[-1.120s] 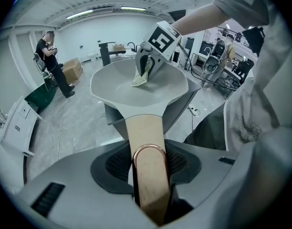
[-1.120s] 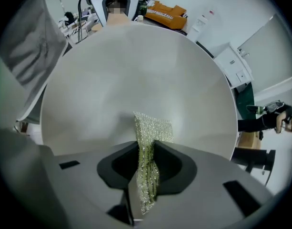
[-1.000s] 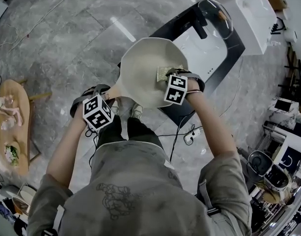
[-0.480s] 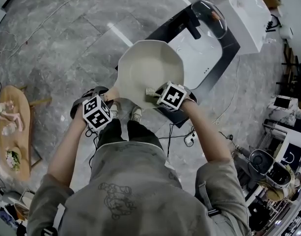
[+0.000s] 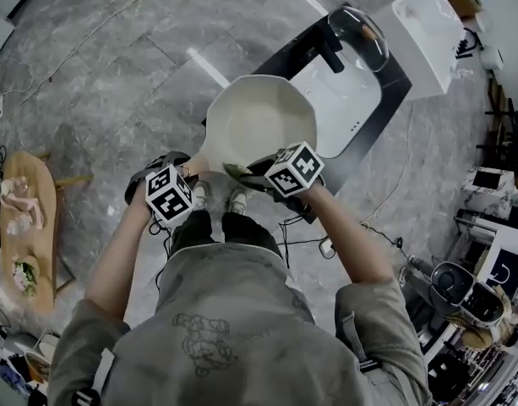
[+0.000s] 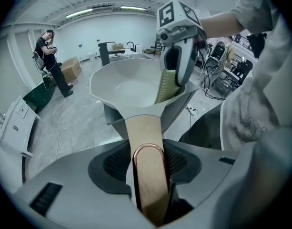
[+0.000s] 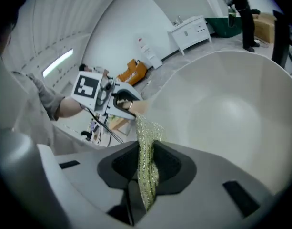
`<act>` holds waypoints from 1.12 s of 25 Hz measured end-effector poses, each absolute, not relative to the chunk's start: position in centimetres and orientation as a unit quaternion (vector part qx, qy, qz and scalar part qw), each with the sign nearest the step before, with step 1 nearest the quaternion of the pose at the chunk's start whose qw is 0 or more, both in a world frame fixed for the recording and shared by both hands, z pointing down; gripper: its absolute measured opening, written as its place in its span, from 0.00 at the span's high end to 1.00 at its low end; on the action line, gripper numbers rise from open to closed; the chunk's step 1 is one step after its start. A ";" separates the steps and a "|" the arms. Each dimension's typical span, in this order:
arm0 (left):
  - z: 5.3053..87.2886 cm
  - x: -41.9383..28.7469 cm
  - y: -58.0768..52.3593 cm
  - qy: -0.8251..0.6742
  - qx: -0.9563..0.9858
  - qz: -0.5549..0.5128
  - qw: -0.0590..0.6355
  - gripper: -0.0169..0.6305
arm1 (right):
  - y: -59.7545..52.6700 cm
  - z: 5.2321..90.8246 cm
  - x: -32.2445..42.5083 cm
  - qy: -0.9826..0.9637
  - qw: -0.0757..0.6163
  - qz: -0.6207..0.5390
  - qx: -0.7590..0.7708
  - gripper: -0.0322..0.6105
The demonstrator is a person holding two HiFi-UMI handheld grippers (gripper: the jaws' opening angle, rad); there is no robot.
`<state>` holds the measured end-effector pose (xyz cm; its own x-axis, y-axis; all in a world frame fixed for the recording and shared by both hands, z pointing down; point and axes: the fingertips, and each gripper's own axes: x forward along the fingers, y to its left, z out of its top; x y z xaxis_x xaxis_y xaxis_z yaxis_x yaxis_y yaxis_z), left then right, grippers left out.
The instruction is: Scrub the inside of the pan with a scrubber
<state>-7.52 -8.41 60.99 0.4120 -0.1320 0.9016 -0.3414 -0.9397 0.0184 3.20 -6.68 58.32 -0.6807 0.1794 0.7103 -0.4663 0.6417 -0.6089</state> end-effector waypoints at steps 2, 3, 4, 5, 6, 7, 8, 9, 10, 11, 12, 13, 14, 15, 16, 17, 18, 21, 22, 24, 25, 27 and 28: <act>60.4 -7.3 -8.4 -0.137 0.840 0.518 0.093 0.69 | -7.8 56.9 2.3 -0.829 0.332 0.437 0.106 0.81; 60.0 -7.3 -8.5 -0.137 0.843 0.512 0.090 0.66 | -8.4 56.1 1.9 -0.835 0.302 0.445 0.116 0.81; 59.5 -7.3 -8.7 -0.140 0.846 0.506 0.089 0.64 | -9.1 55.2 1.6 -0.840 0.271 0.453 0.126 0.81; 59.0 -7.3 -8.8 -0.143 0.849 0.500 0.090 0.63 | -9.7 54.2 1.4 -0.844 0.242 0.459 0.137 0.81; 58.5 -7.4 -9.0 -0.147 0.852 0.494 0.091 0.63 | -10.4 53.2 1.3 -0.849 0.216 0.460 0.149 0.81; 58.0 -7.4 -9.1 -0.150 0.855 0.488 0.091 0.62 | -11.0 52.3 1.2 -0.855 0.196 0.452 0.161 0.81; 57.4 -7.5 -9.3 -0.152 0.858 0.483 0.089 0.62 | -11.6 51.4 1.3 -0.863 0.183 0.439 0.172 0.81; 56.8 -7.5 -9.4 -0.155 0.861 0.477 0.087 0.62 | -12.1 50.5 1.3 -0.871 0.174 0.421 0.184 0.81; 56.2 -7.5 -9.6 -0.159 0.863 0.471 0.086 0.62 | -12.6 49.6 1.4 -0.878 0.168 0.402 0.195 0.81; 55.5 -7.5 -9.9 -0.165 0.866 0.464 0.084 0.62 | -12.9 48.7 1.5 -0.885 0.164 0.384 0.208 0.81; 54.7 -7.4 -10.2 -0.173 0.869 0.455 0.083 0.62 | -13.3 47.8 1.7 -0.890 0.163 0.364 0.221 0.81; 53.8 -7.3 -10.7 -0.185 0.872 0.445 0.080 0.62 | -13.6 46.9 1.9 -0.894 0.164 0.342 0.237 0.81; 52.8 -7.2 -11.2 -0.197 0.876 0.433 0.076 0.62 | -14.0 46.1 2.2 -0.898 0.168 0.318 0.254 0.81; 51.7 -6.9 -11.8 -0.208 0.881 0.419 0.070 0.62 | -14.5 45.2 2.5 -0.901 0.172 0.292 0.272 0.81; 50.6 -6.6 -12.3 -0.216 0.887 0.403 0.065 0.62 | -14.9 44.3 2.9 -0.903 0.175 0.266 0.289 0.81; 49.5 -6.1 -12.8 -0.221 0.894 0.386 0.060 0.62 | -15.3 43.4 3.4 -0.904 0.177 0.243 0.306 0.81; 48.3 -5.6 -13.2 -0.224 0.900 0.369 0.055 0.62 | -15.7 42.5 3.9 -0.903 0.175 0.225 0.321 0.81; 44.9 -4.5 -14.5 -0.241 0.914 0.323 0.040 0.64 | -17.0 40.0 5.8 -0.898 0.155 0.196 0.363 0.81; 43.7 -4.2 -15.0 -0.248 0.917 0.310 0.034 0.66 | -17.4 39.1 6.5 -0.895 0.147 0.188 0.376 0.81; 41.4 -3.5 -15.9 -0.257 0.922 0.289 0.022 0.71 | -18.1 37.2 7.8 -0.890 0.128 0.173 0.402 0.81; 40.3 -3.1 -16.3 -0.259 0.925 0.279 0.016 0.73 | -18.4 36.2 8.5 -0.887 0.117 0.164 0.415 0.81; 37.9 -2.3 -17.0 -0.265 0.930 0.256 0.002 0.80 | -18.8 33.9 9.8 -0.881 0.100 0.143 0.440 0.81; 36.7 -1.9 -17.4 -0.269 0.932 0.245 -0.005 0.83 | -18.9 32.8 10.5 -0.877 0.093 0.131 0.452 0.81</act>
